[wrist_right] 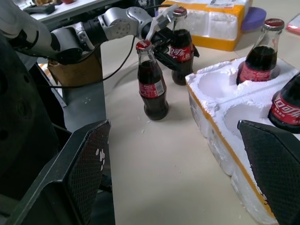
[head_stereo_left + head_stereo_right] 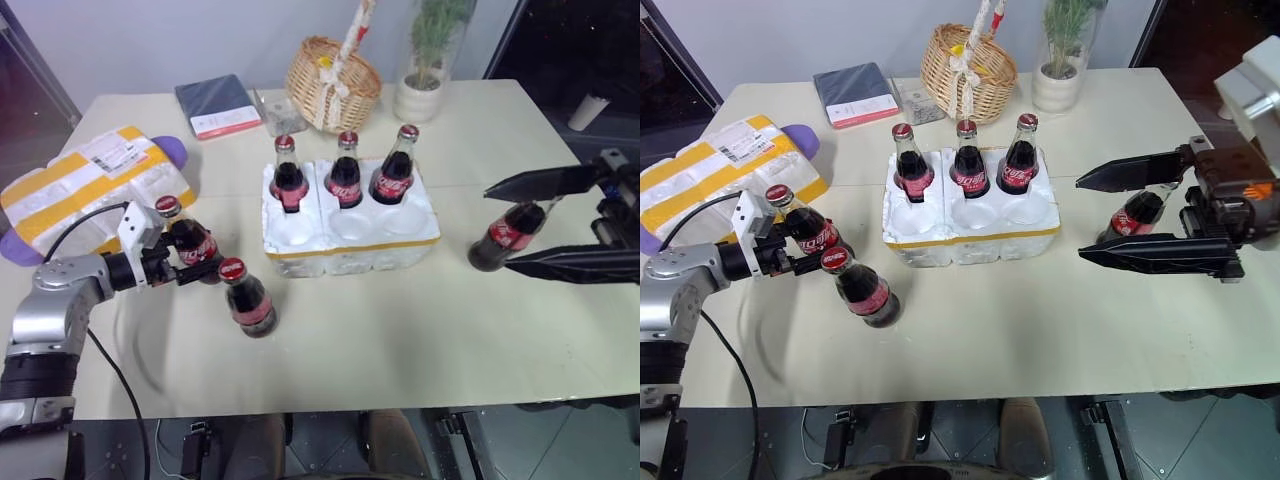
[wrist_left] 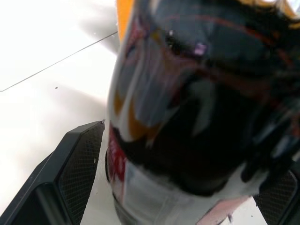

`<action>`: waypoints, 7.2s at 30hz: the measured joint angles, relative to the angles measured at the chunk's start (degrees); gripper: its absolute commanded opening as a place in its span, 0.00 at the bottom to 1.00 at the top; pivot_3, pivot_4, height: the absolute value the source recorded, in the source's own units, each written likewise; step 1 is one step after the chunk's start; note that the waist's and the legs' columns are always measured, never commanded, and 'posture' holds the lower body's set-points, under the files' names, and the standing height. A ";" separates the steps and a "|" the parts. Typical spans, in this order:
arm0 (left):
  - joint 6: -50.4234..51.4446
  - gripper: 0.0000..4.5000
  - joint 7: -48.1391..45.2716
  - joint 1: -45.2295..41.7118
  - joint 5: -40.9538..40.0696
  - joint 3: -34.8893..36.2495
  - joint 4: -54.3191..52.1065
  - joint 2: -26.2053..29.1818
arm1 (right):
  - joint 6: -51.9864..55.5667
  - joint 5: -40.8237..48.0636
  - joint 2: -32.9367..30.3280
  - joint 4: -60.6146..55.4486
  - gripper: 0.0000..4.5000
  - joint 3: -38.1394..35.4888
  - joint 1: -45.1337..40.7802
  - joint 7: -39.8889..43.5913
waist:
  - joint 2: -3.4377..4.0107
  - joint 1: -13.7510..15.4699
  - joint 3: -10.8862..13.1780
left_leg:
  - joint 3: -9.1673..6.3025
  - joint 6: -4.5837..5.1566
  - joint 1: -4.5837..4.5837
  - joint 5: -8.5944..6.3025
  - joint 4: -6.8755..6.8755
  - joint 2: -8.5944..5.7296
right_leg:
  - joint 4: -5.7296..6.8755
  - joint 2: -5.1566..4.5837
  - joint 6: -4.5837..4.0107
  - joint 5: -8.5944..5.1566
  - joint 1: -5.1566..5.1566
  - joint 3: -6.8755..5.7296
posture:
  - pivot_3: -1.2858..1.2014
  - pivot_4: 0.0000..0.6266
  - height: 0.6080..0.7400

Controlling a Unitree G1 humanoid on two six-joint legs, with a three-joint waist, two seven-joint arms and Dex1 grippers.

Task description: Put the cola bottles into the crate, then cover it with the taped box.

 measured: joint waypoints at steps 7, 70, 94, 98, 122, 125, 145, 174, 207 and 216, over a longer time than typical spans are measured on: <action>1.64 0.63 0.00 0.10 -0.93 0.72 -0.05 0.35 | -0.42 -0.10 1.03 -0.30 1.00 0.06 0.07 -0.48 | -0.01 -0.12 0.00 | 0.00 0.00 -0.04 0.00 0.09 0.00 | 0.02 0.00 0.00 0.00 -0.01 0.00 | 0.52 0.24 1.00; -17.12 0.99 -28.16 -55.80 16.56 -19.55 48.34 -27.01 | 4.13 8.22 8.17 -11.89 1.00 -22.02 20.91 -26.86 | -0.41 0.09 0.25 | -0.34 0.06 -0.31 -0.02 0.71 -0.09 | 0.19 0.10 0.15 0.05 0.12 -0.14 | 0.52 0.24 1.00; 15.54 0.99 -28.82 -31.79 -16.38 -14.80 1.83 21.62 | -9.85 -6.93 15.14 -9.33 1.00 10.37 7.60 -19.23 | -0.36 -1.36 0.25 | -0.42 0.05 -0.26 -0.01 0.65 -0.06 | 0.23 0.11 0.14 0.02 0.12 -0.14 | 0.52 0.24 1.00; 16.38 0.99 -28.66 -19.98 -17.46 -8.06 -6.93 25.25 | -10.45 -8.64 16.51 -7.37 1.00 14.07 3.18 -17.68 | -0.36 -1.33 0.25 | -0.39 0.05 -0.26 -0.01 0.60 -0.05 | 0.19 0.11 0.13 0.01 0.11 -0.13 | 0.52 0.24 1.00; 11.18 0.99 -5.95 8.98 -9.46 -2.80 -31.72 9.31 | -5.19 -5.55 15.52 -5.58 1.00 12.64 -0.94 -13.59 | -0.33 0.11 0.23 | -0.35 0.05 -0.23 -0.02 0.65 -0.04 | 0.16 0.12 0.08 0.03 0.15 -0.12 | 0.52 0.24 1.00; 9.48 0.99 -4.86 9.01 -7.31 -4.52 -30.68 8.45 | -4.53 -4.42 15.37 -5.71 1.00 11.04 -0.93 -14.57 | -0.33 0.10 0.22 | -0.35 0.05 -0.22 -0.02 0.65 -0.04 | 0.16 0.12 0.08 0.03 0.15 -0.13 | 0.52 0.24 1.00; 22.89 0.63 -10.75 -2.91 -21.92 -1.09 -24.46 11.76 | -3.45 -2.34 13.93 -7.92 1.00 6.71 2.94 -16.52 | -0.36 0.02 0.26 | -0.37 0.05 -0.26 -0.02 0.66 -0.04 | 0.16 0.13 0.08 0.03 0.14 -0.14 | 0.52 0.24 1.00; -2.98 0.99 -14.95 -30.92 7.49 -21.29 11.76 -11.21 | -4.18 -0.14 14.32 -11.85 1.00 1.28 11.49 -24.26 | -0.40 0.07 0.27 | -0.41 0.05 -0.31 -0.01 0.72 -0.08 | 0.18 0.13 0.12 0.05 0.13 -0.16 | 0.52 0.24 1.00; 21.61 0.99 -8.11 -13.54 -16.08 -6.57 -27.30 2.69 | -13.34 -23.26 37.12 0.02 1.00 -11.99 31.88 -45.40 | -0.40 -0.05 0.18 | -0.40 0.04 -0.02 0.00 0.63 -0.06 | 0.09 0.15 -0.08 0.01 0.44 -0.12 | 0.52 0.24 1.00; 20.95 0.99 -6.19 -13.42 -16.07 -7.05 -28.19 1.77 | -17.60 -26.61 37.54 10.24 1.00 -6.95 24.68 -43.55 | -0.39 -0.09 0.18 | -0.39 0.04 -0.03 0.00 0.65 -0.06 | 0.08 0.15 -0.01 0.05 0.44 -0.12 | 0.52 0.24 1.00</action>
